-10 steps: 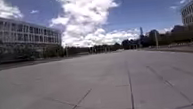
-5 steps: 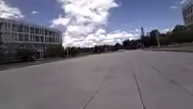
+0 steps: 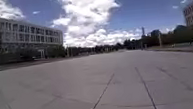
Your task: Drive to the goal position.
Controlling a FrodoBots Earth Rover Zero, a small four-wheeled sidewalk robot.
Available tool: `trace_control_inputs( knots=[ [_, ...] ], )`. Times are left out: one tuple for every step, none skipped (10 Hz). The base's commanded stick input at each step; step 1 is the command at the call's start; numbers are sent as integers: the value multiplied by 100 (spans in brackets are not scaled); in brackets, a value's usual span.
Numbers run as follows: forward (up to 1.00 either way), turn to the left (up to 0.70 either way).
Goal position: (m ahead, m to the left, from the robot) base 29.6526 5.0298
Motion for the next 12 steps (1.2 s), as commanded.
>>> trace_control_inputs(
  knots=[
    [70, 0],
    [70, 0],
    [70, 0],
    [70, 0],
    [70, 0],
    [70, 0],
    [70, 0],
    [70, 0],
    [70, 0],
    [70, 0],
    [70, 0],
    [70, 0]
  ],
)
